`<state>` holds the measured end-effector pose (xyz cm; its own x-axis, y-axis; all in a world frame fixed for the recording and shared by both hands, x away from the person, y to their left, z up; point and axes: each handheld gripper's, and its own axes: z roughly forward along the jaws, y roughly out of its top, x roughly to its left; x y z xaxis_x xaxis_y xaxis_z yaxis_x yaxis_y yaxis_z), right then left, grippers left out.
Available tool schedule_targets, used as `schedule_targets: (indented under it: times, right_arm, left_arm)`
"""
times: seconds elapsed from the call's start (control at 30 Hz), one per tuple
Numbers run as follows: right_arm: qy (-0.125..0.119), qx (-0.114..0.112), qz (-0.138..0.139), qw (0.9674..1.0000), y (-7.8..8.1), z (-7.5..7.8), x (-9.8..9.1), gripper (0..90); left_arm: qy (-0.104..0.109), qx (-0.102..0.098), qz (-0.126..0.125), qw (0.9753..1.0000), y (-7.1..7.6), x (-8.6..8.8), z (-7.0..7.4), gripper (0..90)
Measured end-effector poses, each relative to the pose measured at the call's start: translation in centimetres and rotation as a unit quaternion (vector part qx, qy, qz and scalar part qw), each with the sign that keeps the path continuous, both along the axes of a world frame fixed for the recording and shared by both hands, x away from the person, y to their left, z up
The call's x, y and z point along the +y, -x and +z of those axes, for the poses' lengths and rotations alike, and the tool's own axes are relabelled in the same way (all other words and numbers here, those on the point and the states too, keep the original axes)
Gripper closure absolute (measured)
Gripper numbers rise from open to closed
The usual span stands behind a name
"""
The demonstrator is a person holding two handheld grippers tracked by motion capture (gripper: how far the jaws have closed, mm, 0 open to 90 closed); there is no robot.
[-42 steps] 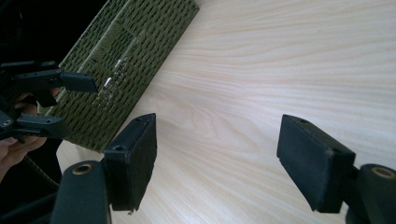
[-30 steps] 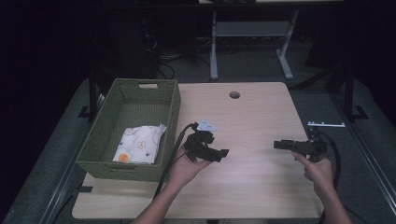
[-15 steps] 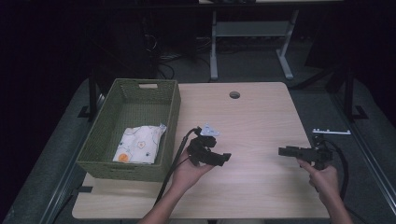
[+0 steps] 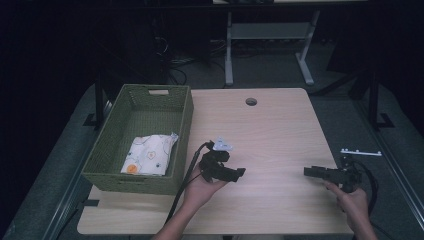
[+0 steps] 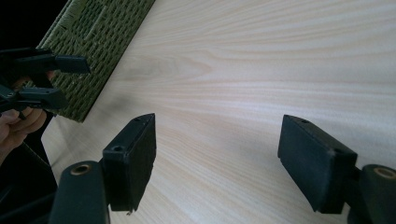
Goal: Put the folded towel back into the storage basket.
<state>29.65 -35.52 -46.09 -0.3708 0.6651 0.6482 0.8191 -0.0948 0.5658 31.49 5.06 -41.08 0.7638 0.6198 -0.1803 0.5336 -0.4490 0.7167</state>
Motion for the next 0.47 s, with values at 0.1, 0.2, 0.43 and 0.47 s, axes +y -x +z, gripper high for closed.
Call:
schedule_targets:
  times: [0.1, 0.2, 0.43, 0.47]
  right_arm:
    - [0.001, -0.003, 0.001, 1.0, 0.3, -0.09, 0.01, 27.4]
    - [0.001, -0.005, 0.002, 1.0, 0.45, -0.08, 0.05, 27.4]
    - [0.012, -0.011, 0.005, 0.9999, 0.89, -0.07, 0.47, 27.5]
    - [0.014, -0.011, 0.006, 0.9998, 0.94, -0.07, 0.58, 27.5]
  left_arm:
    - [0.001, 0.003, 0.001, 1.0, 0.1, -0.04, -0.34, 26.4]
    - [0.003, 0.003, 0.001, 1.0, 0.2, -0.04, -0.57, 26.4]
    - [0.0, 0.005, 0.0, 1.0, 0.44, 0.23, -1.01, 26.4]
    - [0.001, 0.006, 0.002, 1.0, 0.51, 0.24, -1.07, 26.4]
